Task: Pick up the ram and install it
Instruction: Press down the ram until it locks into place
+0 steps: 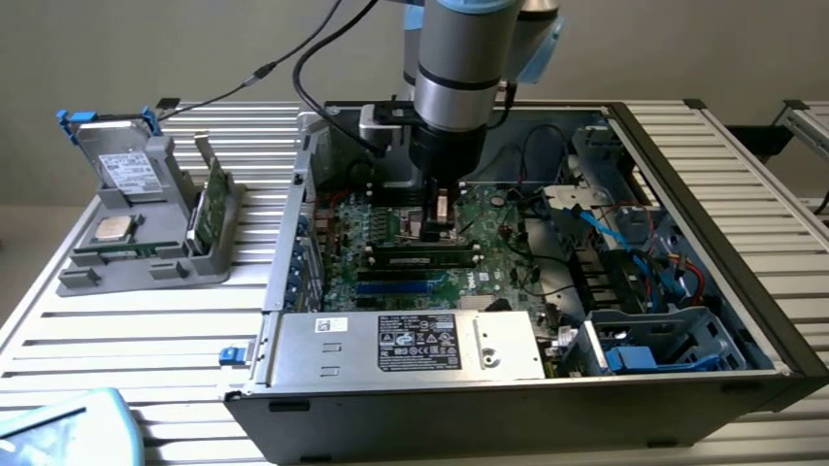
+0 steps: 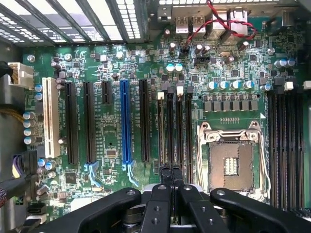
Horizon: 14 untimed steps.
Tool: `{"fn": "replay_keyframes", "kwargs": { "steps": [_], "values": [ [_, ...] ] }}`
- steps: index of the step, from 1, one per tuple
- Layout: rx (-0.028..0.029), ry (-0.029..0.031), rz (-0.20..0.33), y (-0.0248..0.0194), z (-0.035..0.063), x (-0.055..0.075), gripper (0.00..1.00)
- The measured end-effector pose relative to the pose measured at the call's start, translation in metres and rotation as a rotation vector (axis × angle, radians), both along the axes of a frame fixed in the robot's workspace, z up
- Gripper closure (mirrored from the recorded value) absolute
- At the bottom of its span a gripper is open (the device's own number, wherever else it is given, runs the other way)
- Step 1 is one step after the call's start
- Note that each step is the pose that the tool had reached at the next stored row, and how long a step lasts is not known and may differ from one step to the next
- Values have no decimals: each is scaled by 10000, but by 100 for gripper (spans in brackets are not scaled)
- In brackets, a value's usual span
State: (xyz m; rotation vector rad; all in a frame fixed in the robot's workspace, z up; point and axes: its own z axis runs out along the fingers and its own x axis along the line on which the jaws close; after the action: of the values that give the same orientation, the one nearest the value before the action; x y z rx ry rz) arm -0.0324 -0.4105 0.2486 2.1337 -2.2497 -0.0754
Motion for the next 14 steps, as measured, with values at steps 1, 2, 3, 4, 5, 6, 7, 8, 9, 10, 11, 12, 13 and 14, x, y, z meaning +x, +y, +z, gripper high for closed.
{"fn": "replay_keyframes", "kwargs": {
  "steps": [1, 2, 3, 4, 5, 6, 7, 8, 9, 10, 11, 12, 13, 14],
  "values": [
    [-3, -4, -79, 0, -2, 0, 89],
    [-4, -7, -177, 0, -4, 0, 89],
    [-7, -8, -290, 0, -5, -1, 89],
    [-9, -9, -399, 0, -6, 0, 89],
    [-8, -11, -501, 1, -7, 0, 89],
    [-9, -11, -594, 1, -7, 0, 89],
    [-9, -10, -690, 0, -7, -1, 89],
    [-9, -10, -778, 0, -7, -1, 89],
    [-9, -10, -871, 1, -7, -1, 89],
    [-9, -10, -957, 0, -7, -1, 89],
    [-9, -10, -1041, 0, -7, -1, 89],
    [-10, -10, -1105, 0, -7, -1, 89],
    [-9, -10, -1163, 0, -7, -2, 89],
    [-9, -10, -1218, 0, -7, -3, 89]
  ]
}}
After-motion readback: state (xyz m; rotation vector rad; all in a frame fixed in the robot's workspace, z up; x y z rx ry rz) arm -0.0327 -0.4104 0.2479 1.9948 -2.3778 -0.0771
